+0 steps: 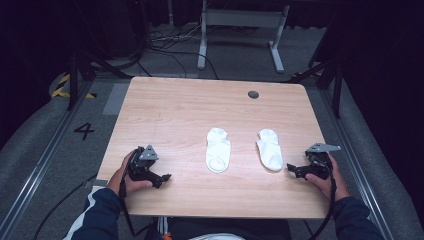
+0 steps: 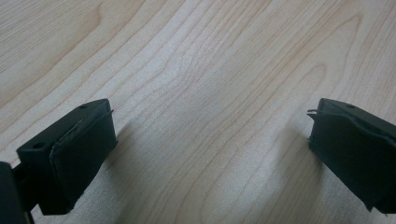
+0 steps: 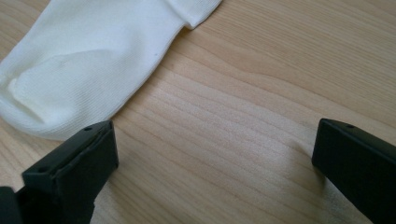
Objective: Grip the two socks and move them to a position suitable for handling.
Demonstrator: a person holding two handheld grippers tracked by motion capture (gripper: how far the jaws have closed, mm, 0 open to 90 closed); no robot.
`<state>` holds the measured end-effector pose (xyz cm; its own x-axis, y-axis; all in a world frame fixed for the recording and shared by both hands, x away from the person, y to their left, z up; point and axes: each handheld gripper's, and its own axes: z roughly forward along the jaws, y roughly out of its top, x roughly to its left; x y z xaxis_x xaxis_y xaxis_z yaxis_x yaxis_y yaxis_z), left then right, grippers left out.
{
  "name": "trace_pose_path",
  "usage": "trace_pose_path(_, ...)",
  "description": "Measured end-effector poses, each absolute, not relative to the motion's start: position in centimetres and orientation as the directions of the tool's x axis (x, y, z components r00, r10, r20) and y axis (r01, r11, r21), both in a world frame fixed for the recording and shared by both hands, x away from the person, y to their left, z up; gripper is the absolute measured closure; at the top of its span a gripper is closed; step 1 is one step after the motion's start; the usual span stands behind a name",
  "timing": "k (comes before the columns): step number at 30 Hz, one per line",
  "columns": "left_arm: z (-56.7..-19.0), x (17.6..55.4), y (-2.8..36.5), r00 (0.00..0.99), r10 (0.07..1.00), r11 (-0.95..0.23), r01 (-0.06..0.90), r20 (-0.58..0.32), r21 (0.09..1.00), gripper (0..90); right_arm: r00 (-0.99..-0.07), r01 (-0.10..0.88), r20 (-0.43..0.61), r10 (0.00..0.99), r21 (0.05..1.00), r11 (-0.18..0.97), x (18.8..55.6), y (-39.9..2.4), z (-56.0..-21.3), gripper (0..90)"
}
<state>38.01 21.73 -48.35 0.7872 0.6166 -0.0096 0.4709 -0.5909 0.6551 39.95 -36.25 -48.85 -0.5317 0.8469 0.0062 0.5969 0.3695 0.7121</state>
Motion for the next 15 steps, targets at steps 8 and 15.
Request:
trace_pose_path(8,-48.35,38.0,21.71,0.786,0.619,-0.59,0.473,-0.01,0.655,0.6,-0.53,0.598,0.008,0.848,0.712,0.368,39.96,-36.24,-48.85,0.5)
trace_pose_path(15,-48.35,37.98,21.71,0.784,0.62,-0.589,0.473,-0.01,0.655,0.6,-0.529,0.605,0.005,0.849,0.704,0.373,39.95,-36.42,-48.66,5.0)
